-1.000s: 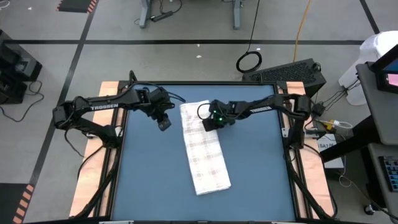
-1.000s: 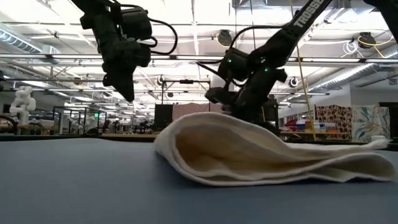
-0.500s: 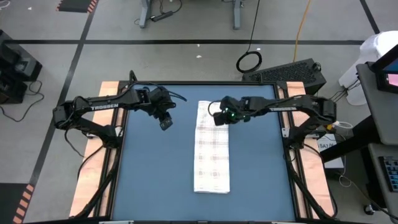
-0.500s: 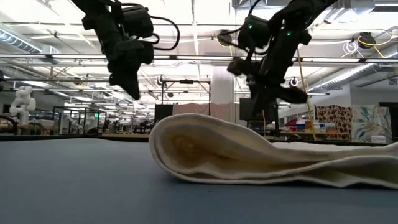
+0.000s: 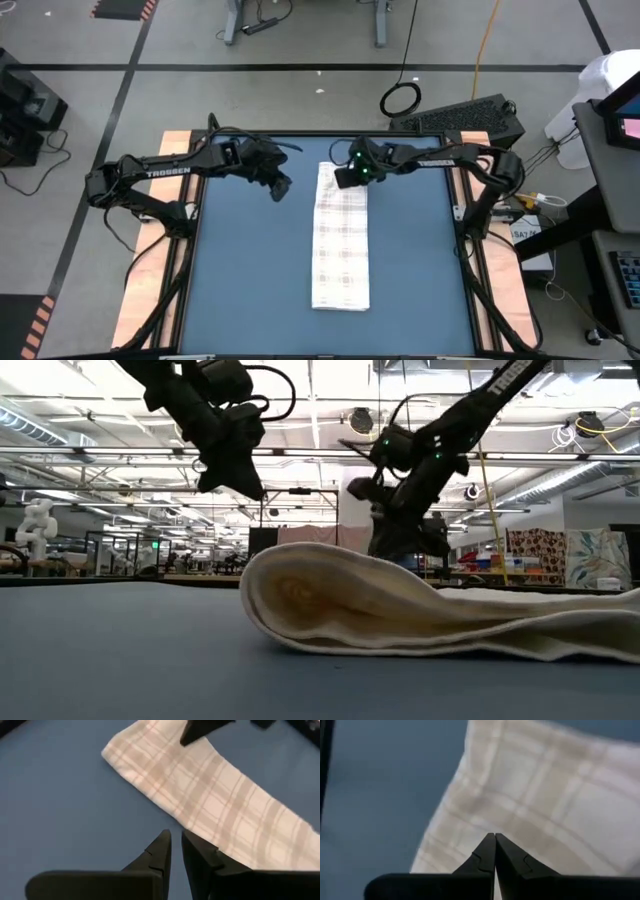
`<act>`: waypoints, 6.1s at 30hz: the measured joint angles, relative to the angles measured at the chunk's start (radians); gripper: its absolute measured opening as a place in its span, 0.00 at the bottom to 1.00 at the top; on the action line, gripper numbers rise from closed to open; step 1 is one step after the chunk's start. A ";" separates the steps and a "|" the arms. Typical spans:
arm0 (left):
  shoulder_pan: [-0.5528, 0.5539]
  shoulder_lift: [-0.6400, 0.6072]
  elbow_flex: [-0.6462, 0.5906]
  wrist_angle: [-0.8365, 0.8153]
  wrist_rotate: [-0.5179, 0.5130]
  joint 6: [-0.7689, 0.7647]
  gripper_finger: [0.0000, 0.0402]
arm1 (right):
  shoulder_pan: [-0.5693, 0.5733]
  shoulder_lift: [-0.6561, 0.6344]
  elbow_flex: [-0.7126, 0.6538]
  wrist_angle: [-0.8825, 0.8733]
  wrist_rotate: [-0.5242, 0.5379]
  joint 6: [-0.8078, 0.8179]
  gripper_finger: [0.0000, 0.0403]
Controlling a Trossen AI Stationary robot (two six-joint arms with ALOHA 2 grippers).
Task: Roll towel
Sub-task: Fold the white towel, then roll the white towel
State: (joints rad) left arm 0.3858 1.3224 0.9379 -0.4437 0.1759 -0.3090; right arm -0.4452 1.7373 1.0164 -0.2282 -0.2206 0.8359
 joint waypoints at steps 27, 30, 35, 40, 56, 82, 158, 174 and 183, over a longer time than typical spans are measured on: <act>-0.195 0.000 0.000 0.009 -0.192 -0.287 0.13 | -0.045 0.163 0.107 0.074 0.027 -0.095 0.00; -0.198 0.000 0.000 0.008 -0.158 -0.287 0.13 | -0.032 0.158 0.164 0.084 0.052 -0.096 0.00; -0.199 0.000 0.000 0.008 -0.108 -0.288 0.13 | -0.012 0.203 0.247 0.087 0.138 -0.076 0.00; -0.198 -0.001 0.000 0.001 -0.061 -0.253 0.13 | -0.007 0.252 0.279 0.056 0.105 -0.011 0.00; -0.207 -0.131 -0.001 -0.037 0.031 0.096 0.13 | 0.300 -0.134 0.284 -0.480 0.091 -0.171 0.00; -0.257 0.012 -0.001 0.243 0.096 0.329 0.13 | 0.554 -0.328 0.284 -0.652 0.355 -0.733 0.00; -1.020 0.557 0.043 0.640 -0.626 0.556 0.77 | 1.303 -0.168 -0.212 0.159 0.877 -0.186 0.26; -0.983 0.595 0.053 0.607 -0.664 0.764 0.61 | 1.303 -0.167 -0.212 0.144 0.906 -0.184 0.26; -0.966 0.595 0.069 0.570 -0.591 0.860 0.61 | 1.303 -0.167 -0.212 0.144 0.906 -0.156 0.26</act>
State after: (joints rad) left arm -0.5801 1.9175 1.0065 0.1261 -0.4149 0.5511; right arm 0.8574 1.5701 0.8047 -0.0845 0.6853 0.6796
